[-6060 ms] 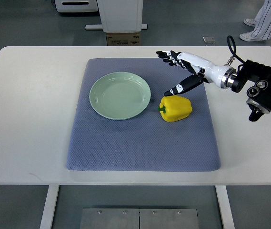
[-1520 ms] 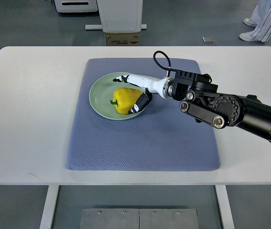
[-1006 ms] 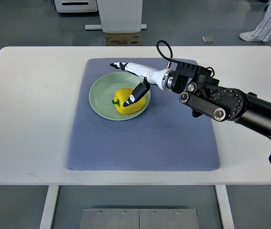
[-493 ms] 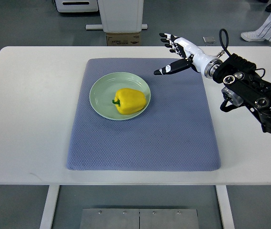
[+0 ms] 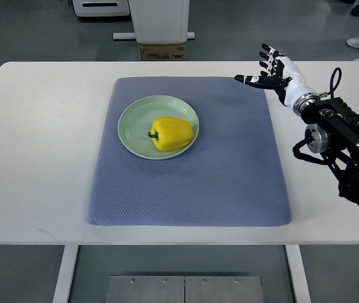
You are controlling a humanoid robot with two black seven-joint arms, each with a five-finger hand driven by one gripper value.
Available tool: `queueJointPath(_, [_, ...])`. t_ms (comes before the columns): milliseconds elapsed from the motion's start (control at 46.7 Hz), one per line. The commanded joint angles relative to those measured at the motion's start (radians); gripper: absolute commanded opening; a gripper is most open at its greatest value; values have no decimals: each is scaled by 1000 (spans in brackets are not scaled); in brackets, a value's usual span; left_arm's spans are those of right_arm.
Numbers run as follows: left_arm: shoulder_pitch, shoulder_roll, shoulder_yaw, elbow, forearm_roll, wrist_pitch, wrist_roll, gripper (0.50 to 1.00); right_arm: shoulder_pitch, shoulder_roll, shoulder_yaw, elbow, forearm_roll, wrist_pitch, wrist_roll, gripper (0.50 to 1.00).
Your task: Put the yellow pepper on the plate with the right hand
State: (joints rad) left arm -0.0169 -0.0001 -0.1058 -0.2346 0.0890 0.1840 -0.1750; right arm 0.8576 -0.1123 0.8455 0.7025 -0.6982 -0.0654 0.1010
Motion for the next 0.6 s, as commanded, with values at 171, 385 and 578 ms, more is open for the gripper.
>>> queueJointPath(171, [0, 0, 0, 0, 0, 0, 0, 1000, -78, 23, 141, 2, 2, 1, -4, 991])
queueJointPath(385, [0, 0, 0, 0, 0, 0, 0, 1000, -115, 59, 233, 2, 2, 1, -17, 993])
queueJointPath(578, [0, 0, 0, 0, 0, 0, 0, 1000, -144, 75, 290, 5, 3, 1, -17, 998])
